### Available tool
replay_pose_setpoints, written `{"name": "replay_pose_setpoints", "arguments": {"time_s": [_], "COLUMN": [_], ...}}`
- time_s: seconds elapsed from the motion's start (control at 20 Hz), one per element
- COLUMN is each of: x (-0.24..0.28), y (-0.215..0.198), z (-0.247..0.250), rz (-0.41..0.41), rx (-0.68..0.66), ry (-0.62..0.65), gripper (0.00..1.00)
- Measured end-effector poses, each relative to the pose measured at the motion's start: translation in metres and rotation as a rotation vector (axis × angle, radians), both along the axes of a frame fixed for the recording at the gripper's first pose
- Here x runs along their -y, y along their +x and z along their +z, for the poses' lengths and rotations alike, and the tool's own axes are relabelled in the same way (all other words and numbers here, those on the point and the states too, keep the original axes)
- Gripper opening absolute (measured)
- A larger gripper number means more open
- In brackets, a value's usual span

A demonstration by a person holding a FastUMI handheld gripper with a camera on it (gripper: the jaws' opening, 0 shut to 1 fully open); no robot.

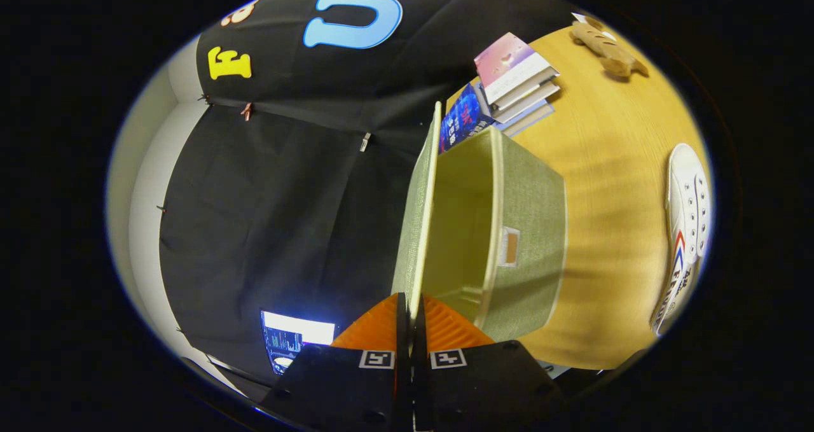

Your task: Open the storage box then place both shoes into the box .Put the left shoe in first, then the right shoe, with the right side of both shoes facing outward in a uniform manner.

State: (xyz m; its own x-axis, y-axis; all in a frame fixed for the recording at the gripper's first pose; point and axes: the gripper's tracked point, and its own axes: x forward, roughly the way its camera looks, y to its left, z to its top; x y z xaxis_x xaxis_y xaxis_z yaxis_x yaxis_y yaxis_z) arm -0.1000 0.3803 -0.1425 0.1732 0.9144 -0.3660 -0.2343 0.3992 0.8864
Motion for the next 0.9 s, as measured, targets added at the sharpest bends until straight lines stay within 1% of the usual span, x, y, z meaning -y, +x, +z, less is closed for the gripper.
{"name": "replay_pose_setpoints", "arguments": {"time_s": [0.25, 0.45, 0.75, 0.9], "x": [-0.051, -0.098, -0.173, -0.203], "y": [-0.004, -0.012, -0.029, -0.031], "z": [0.061, 0.086, 0.089, 0.086], "rz": [0.048, 0.088, 0.104, 0.102], "rx": [0.031, 0.033, 0.024, 0.008], "ry": [0.052, 0.074, 0.068, 0.06], "gripper": [0.06, 0.06, 0.06, 0.06]}}
